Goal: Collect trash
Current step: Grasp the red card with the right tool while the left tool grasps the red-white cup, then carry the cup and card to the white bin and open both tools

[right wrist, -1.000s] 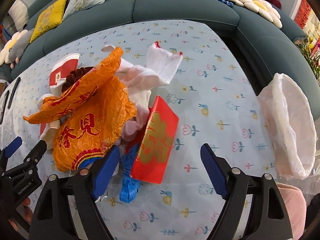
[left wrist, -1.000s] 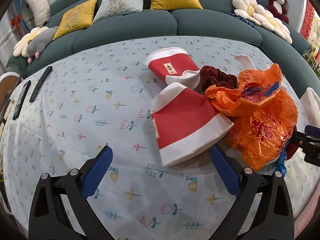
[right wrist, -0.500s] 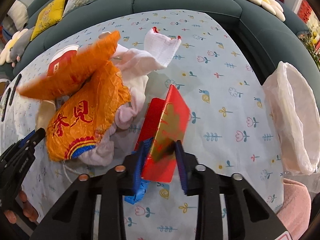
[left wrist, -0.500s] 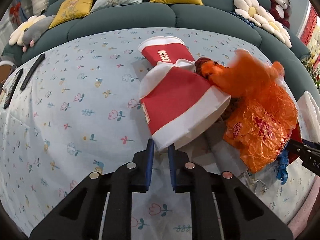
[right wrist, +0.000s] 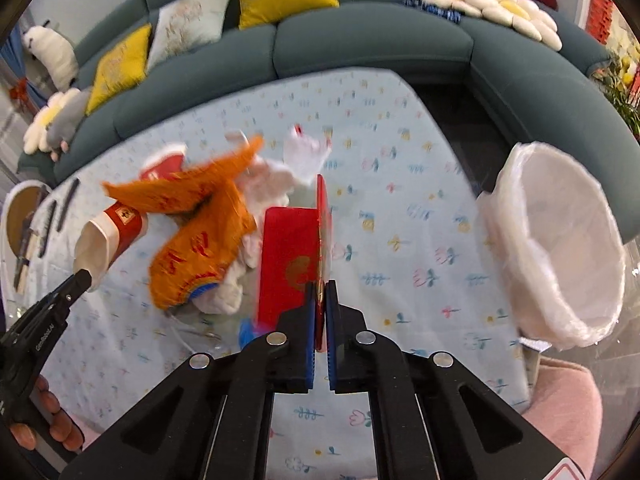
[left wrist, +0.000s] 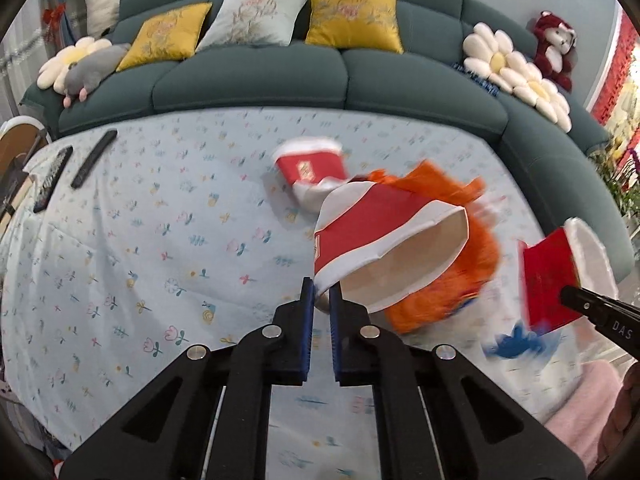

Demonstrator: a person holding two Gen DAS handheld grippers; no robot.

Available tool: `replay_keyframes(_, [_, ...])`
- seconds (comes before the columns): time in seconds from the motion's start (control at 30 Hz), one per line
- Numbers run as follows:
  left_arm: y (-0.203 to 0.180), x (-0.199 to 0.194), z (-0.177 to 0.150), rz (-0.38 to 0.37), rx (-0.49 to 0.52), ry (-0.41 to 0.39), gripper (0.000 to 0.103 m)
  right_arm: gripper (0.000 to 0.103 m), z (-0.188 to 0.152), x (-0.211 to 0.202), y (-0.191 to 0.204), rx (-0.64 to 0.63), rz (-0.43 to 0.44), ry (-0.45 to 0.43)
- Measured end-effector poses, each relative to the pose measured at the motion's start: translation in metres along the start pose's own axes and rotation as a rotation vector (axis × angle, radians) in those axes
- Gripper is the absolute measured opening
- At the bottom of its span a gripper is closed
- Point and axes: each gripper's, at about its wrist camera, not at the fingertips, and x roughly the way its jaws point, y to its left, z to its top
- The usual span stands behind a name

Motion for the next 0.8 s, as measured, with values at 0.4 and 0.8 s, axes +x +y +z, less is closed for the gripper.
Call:
replay_keyframes(0.4, [-0.090,-0.093,0.038,-0.105,0.048,-0.167,0.007,0.003,0.019,-0.117,-0.032,0.000,0.047,-0.251])
replay_keyframes(0.8, [-0.200,-0.151,0.050,-0.221,0.158,-0.260,0.007,0.003,0.021,-0.203,-0.098,0.056,0.023,-0.431])
